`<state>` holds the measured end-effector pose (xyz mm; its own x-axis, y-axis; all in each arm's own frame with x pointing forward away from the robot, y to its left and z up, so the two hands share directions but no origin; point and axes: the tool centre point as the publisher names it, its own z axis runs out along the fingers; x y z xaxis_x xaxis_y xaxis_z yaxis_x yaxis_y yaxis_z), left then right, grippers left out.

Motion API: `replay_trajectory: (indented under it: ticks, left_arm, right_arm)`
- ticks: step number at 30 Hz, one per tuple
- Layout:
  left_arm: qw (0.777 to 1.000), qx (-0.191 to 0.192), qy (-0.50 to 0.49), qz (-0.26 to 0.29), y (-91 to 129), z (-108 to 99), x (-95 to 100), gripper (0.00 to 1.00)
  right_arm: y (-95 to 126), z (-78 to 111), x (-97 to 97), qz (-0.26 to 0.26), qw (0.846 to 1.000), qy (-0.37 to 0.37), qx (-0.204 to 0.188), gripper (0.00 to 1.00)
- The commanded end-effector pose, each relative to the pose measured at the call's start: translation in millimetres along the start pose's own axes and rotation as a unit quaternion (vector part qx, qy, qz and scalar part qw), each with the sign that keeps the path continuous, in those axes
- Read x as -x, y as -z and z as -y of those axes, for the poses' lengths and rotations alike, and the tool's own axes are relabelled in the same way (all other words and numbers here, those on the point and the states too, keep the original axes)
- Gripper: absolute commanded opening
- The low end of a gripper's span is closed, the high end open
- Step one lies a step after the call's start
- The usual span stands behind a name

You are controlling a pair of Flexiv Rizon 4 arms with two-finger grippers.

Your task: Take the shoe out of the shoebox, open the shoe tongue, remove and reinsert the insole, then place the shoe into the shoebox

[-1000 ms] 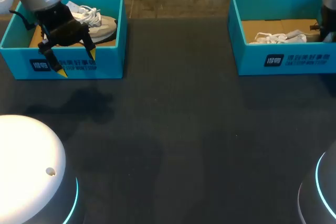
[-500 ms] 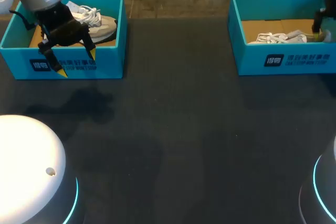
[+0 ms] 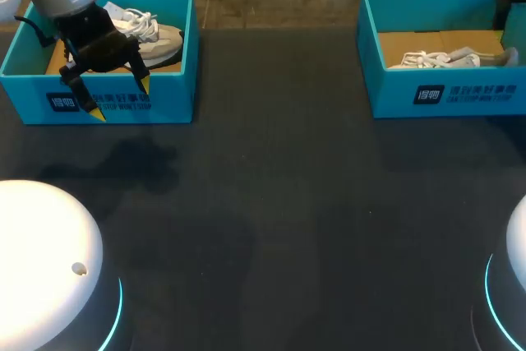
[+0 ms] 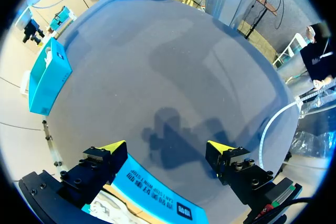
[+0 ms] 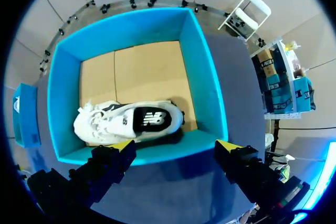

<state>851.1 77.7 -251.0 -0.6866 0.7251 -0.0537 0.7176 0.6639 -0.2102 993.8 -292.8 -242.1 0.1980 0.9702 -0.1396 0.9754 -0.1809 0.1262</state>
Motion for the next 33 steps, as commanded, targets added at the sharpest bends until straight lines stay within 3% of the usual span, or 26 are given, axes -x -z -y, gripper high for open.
replay_trajectory:
  ticks: [1, 8, 20, 23, 30, 33]
  left_arm:
    - [1.000, 0.001, 0.000, -0.001, 0, 0, 0.1, 1.00]
    - [1.000, 0.001, 0.000, -0.001, 0, 0, 0.1, 1.00]
    - [1.000, 0.001, 0.000, -0.001, 0, 0, 0.1, 1.00]
    - [1.000, -0.004, -0.028, 0.010, 21, -22, 2.8, 1.00]
    - [0.991, 0.043, -0.122, -0.025, 57, -99, 9.0, 1.00]
    - [0.991, 0.043, -0.122, -0.025, 57, -99, 9.0, 1.00]
  right_arm:
    - [29, 14.4, 2.7, -0.006, 1.000, -0.001, 0.008, 1.00]
    - [52, 20.6, -3.5, -0.018, 1.000, 0.007, 0.000, 1.00]
    - [62, 28.2, -9.4, -0.031, 0.999, 0.009, -0.007, 1.00]
    - [62, 28.2, -9.4, -0.031, 0.999, 0.009, -0.007, 1.00]
    - [62, 28.2, -9.4, -0.031, 0.999, 0.009, -0.007, 1.00]
    - [62, 28.2, -9.4, -0.031, 0.999, 0.009, -0.007, 1.00]
